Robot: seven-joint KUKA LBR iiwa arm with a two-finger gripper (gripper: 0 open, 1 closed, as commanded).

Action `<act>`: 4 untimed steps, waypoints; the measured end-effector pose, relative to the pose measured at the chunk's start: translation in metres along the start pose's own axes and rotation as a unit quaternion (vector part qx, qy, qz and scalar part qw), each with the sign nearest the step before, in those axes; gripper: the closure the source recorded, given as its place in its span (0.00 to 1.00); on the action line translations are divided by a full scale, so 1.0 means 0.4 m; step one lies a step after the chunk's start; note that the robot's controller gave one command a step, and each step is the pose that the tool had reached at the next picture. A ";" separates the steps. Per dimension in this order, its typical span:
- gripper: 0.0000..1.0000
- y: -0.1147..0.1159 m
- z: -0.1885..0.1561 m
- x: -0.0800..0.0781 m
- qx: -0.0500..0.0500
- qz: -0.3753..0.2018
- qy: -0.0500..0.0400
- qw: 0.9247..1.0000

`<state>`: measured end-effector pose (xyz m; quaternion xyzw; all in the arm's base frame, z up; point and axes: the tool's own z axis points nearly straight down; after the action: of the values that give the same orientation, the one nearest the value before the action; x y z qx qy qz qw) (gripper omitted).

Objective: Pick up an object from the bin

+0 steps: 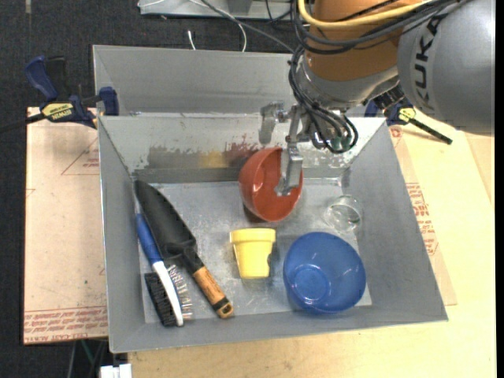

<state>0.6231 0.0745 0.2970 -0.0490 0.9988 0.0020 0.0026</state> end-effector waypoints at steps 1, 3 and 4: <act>0.00 0.007 -0.092 0.030 0.000 0.003 -0.003 1.000; 0.00 0.001 0.173 0.011 0.000 -0.078 -0.005 0.997; 0.00 -0.037 0.206 0.006 -0.001 -0.065 -0.001 0.998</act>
Offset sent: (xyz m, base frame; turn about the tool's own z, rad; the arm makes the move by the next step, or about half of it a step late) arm 0.0031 -0.0049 -0.0874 -0.1281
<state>0.6227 0.0598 0.2147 -0.1138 0.9935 0.0028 0.0034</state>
